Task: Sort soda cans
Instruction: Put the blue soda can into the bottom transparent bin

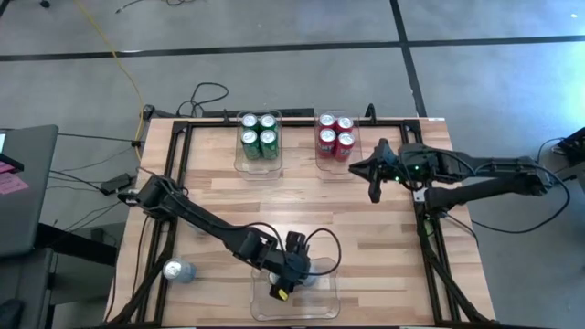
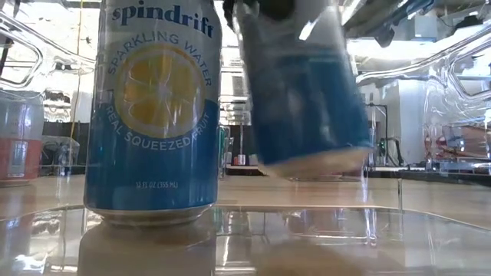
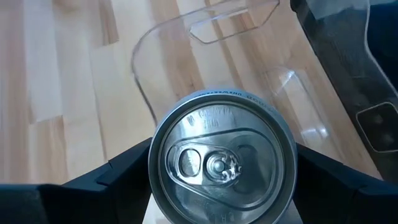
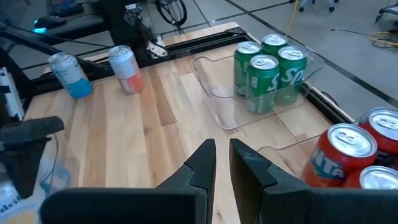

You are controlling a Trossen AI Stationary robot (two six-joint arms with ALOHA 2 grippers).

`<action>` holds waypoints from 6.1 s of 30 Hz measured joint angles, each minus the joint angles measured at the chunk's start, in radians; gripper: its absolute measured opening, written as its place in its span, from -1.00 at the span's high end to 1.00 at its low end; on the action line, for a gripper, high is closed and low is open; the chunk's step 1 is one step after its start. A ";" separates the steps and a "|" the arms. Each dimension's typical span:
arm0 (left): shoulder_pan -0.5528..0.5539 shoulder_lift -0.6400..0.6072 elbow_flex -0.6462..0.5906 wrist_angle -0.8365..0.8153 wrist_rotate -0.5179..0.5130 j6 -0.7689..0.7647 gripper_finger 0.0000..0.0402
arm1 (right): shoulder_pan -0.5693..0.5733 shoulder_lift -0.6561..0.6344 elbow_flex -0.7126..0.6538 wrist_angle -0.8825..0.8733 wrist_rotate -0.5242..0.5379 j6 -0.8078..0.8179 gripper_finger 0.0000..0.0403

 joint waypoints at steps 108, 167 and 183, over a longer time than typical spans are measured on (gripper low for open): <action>-0.684 -0.525 -0.539 -0.703 0.157 -2.018 -0.72 | -0.041 0.000 0.000 0.026 0.002 -0.008 0.67; -0.222 -0.114 0.344 -0.612 0.024 -0.528 -0.46 | -0.049 0.000 -0.001 -0.013 0.002 0.017 0.67; -0.222 -0.081 0.351 -0.661 0.029 -0.930 -0.46 | -0.049 0.000 -0.001 -0.003 0.002 0.049 0.67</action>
